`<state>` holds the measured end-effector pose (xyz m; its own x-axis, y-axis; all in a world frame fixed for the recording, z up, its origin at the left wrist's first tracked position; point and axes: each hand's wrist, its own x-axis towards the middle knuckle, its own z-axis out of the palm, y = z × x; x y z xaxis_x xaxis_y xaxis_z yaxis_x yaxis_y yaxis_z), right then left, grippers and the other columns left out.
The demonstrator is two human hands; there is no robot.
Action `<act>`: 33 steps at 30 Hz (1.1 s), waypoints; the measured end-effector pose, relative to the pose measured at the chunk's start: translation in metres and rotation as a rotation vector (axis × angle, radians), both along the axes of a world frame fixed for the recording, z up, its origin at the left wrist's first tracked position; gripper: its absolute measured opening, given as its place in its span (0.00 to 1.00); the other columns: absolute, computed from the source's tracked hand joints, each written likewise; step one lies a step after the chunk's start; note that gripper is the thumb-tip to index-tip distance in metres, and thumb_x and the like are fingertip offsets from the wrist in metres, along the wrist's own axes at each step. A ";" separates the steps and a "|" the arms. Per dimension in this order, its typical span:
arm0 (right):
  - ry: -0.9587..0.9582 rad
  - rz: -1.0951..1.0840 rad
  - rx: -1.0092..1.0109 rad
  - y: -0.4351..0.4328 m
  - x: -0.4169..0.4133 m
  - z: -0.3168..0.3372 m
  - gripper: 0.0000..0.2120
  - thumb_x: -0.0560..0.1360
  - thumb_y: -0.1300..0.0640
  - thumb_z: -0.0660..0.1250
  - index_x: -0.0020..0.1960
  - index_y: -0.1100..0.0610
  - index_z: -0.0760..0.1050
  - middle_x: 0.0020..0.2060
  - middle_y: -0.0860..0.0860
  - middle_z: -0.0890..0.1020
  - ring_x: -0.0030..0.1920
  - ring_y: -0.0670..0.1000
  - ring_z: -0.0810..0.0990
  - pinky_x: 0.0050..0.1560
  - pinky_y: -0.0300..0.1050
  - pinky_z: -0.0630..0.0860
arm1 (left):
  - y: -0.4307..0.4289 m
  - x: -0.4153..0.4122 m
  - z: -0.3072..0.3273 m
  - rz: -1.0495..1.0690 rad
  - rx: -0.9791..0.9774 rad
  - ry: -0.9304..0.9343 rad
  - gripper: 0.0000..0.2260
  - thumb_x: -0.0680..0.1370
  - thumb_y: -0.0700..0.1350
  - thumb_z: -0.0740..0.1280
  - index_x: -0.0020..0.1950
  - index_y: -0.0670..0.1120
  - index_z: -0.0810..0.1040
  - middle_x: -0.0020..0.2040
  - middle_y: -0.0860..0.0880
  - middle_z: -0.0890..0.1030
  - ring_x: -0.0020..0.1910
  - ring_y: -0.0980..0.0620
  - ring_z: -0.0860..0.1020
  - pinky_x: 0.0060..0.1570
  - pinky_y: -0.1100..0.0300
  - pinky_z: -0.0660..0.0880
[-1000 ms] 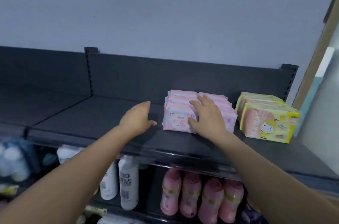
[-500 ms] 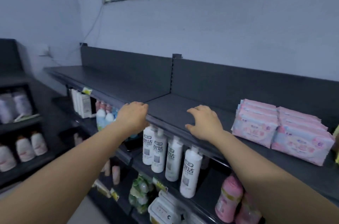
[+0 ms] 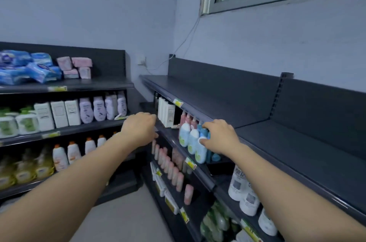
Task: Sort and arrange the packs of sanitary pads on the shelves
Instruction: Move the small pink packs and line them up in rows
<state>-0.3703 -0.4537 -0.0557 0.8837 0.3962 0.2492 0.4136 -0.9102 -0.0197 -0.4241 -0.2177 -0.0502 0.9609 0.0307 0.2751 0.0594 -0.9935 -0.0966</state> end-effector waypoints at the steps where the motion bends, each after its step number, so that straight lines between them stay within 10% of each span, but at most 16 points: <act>1: 0.005 0.018 -0.001 0.019 0.005 0.001 0.23 0.74 0.43 0.66 0.66 0.51 0.72 0.62 0.53 0.74 0.65 0.57 0.69 0.62 0.50 0.67 | 0.018 0.001 0.000 0.023 -0.007 0.003 0.20 0.77 0.55 0.66 0.62 0.43 0.71 0.61 0.46 0.75 0.60 0.44 0.74 0.46 0.54 0.68; 33: 0.012 0.404 0.015 0.468 0.195 0.006 0.22 0.73 0.46 0.66 0.66 0.50 0.73 0.63 0.54 0.75 0.65 0.57 0.70 0.61 0.51 0.68 | 0.413 0.114 0.000 0.440 -0.005 0.001 0.24 0.77 0.56 0.66 0.69 0.45 0.69 0.67 0.47 0.74 0.66 0.46 0.71 0.61 0.50 0.72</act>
<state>-0.1758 0.0147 -0.0497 0.6606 0.7085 0.2482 0.7377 -0.6740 -0.0392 -0.3098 0.1952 -0.0500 0.8563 0.4384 0.2731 0.4768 -0.8742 -0.0916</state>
